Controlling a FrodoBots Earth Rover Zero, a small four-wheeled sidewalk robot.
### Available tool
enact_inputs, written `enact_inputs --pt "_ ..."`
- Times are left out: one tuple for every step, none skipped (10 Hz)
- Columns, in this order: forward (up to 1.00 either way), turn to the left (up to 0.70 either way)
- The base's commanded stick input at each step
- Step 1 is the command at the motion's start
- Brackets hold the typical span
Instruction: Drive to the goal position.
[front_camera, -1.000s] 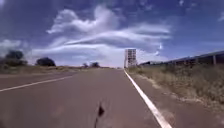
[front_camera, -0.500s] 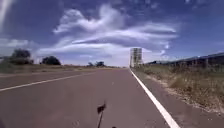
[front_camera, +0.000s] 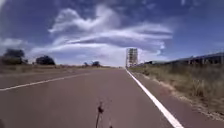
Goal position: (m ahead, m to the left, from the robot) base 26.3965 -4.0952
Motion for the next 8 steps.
enact_inputs --pt "1.0 0.0" --pt "1.0 0.0" --pt "1.0 0.0" --pt "1.0 0.0" --pt "1.0 0.0" --pt "1.0 0.0" --pt "1.0 0.0" --pt "1.0 0.0"
